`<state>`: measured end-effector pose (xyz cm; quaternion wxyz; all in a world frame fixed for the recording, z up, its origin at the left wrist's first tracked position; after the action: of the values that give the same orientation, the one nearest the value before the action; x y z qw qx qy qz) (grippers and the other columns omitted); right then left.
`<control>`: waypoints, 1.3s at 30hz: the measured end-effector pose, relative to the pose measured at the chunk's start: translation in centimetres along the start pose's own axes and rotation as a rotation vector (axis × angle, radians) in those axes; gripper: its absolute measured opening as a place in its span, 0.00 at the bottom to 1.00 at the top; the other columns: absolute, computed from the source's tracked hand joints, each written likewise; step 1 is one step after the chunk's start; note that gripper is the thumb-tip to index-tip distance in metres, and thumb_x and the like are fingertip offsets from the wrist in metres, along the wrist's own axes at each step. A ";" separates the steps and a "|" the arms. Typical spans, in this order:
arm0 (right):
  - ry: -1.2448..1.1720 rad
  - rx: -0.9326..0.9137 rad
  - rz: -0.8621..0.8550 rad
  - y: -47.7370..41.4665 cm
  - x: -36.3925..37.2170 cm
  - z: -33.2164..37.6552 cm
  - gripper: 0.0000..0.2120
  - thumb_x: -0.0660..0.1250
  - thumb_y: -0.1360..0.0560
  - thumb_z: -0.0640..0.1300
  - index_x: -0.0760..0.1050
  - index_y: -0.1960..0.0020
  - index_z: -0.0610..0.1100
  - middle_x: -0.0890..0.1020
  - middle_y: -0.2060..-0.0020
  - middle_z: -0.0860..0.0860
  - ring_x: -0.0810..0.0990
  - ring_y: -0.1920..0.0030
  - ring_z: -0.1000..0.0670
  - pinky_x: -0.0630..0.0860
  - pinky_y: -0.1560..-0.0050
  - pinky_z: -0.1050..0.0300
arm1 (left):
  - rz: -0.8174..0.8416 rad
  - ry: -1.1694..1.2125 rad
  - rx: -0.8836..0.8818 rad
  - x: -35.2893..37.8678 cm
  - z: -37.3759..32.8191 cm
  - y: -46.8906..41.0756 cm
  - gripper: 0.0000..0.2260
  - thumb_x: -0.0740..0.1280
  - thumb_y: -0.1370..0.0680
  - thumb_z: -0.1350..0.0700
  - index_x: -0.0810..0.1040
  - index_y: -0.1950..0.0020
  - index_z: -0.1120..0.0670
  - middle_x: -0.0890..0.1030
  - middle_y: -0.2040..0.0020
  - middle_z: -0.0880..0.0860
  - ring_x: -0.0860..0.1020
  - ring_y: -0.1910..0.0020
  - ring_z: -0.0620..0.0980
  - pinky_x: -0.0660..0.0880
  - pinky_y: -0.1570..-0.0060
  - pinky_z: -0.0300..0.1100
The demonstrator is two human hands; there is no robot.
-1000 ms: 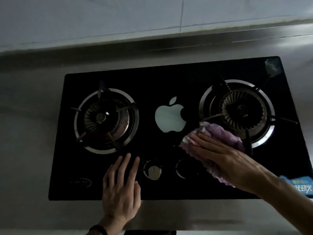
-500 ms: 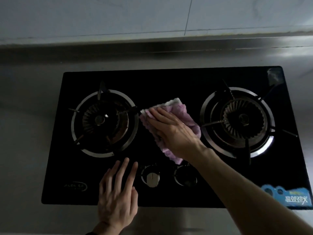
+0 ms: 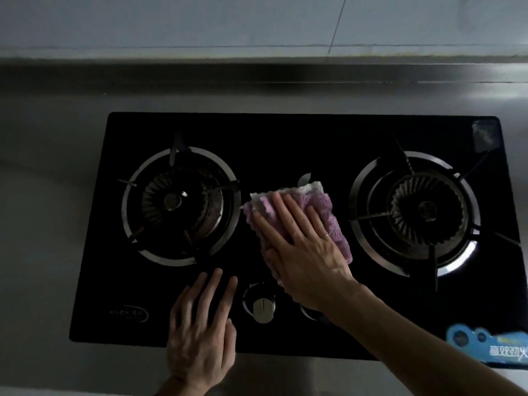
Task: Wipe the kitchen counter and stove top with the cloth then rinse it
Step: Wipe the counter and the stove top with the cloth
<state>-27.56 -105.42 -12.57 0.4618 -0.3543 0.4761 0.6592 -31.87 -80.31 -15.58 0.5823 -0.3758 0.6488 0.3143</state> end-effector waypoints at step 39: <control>-0.012 0.112 -0.075 -18.5 -5.9 -4.2 0.29 0.42 0.14 0.58 0.42 0.15 0.55 0.44 0.15 0.47 0.41 0.16 0.45 0.35 0.19 0.42 | -0.208 -0.158 0.016 -0.3 -1.3 -2.2 0.27 0.58 0.32 0.53 0.76 0.32 0.52 0.84 0.37 0.59 0.77 0.39 0.59 0.73 0.38 0.54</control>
<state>-8.07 -108.79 -14.01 0.5082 -0.3414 0.4959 0.6158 -30.67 -82.56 -15.01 0.6640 -0.4103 0.5611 0.2755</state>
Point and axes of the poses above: each hand's wrist, its own y-axis away from the middle knuckle, its own x-axis out of the palm, z = x × y, the point moved 1 cm from there along -y, towards the middle knuckle
